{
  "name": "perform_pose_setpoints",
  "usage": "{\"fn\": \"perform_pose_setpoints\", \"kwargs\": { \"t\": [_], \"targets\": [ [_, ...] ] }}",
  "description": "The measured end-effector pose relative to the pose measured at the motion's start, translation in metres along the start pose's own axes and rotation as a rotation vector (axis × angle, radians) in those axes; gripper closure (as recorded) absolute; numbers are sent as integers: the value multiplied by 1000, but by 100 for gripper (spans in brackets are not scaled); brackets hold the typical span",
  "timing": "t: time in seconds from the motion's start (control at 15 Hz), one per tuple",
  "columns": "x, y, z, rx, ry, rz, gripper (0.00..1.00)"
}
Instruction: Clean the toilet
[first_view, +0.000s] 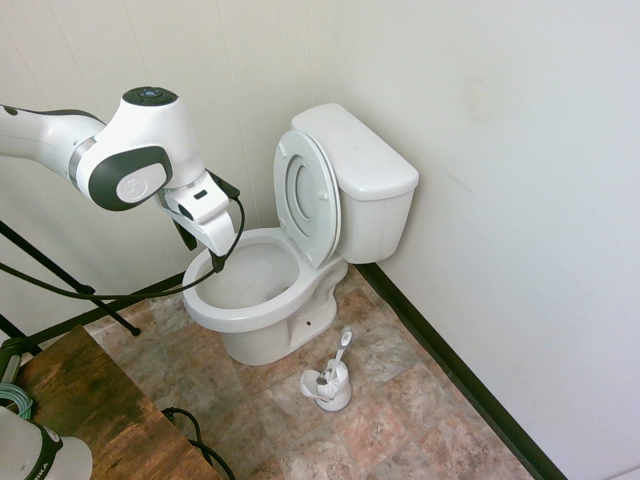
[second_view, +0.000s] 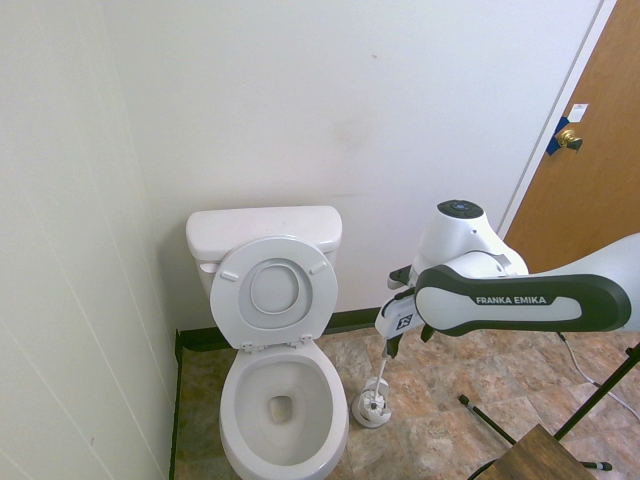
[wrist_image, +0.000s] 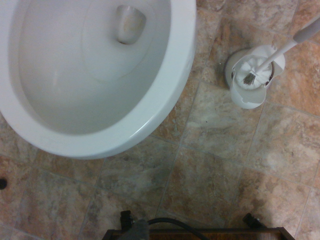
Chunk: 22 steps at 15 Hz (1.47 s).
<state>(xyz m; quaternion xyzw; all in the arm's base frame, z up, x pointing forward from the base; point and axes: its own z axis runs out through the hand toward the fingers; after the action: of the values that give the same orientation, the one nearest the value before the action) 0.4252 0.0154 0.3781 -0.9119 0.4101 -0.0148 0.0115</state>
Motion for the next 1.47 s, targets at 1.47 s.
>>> {"fn": "perform_pose_setpoints", "kwargs": {
  "t": [1.47],
  "targets": [
    [281, -25, 301, -70, -113, 541, 0]
  ]
}}
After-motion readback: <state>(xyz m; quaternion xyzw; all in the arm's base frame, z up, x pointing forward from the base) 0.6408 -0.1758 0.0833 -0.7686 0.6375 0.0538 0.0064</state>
